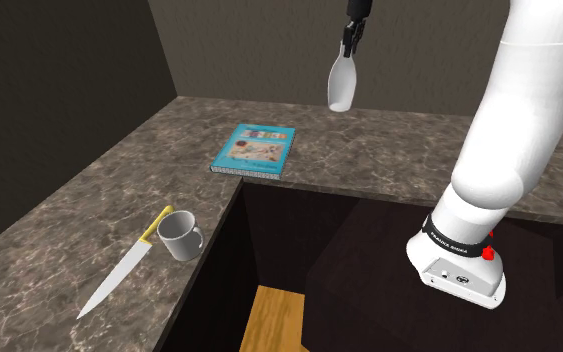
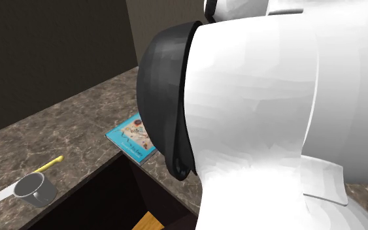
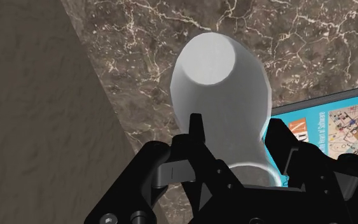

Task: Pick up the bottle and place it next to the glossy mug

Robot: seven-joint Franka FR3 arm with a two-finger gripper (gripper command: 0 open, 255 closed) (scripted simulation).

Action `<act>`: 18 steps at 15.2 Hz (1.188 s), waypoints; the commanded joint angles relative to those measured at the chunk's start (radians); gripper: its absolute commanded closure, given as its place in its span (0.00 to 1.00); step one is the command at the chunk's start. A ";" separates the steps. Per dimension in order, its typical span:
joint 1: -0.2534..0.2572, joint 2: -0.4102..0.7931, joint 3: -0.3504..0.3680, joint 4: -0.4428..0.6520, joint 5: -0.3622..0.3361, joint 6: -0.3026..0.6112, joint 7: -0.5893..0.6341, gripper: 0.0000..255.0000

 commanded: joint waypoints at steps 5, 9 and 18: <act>-0.004 0.001 -0.002 0.084 -0.002 -0.083 0.006 1.00; -0.010 0.009 -0.004 0.147 0.001 -0.139 0.008 1.00; 0.081 -0.102 0.041 0.070 -0.065 -0.148 0.144 1.00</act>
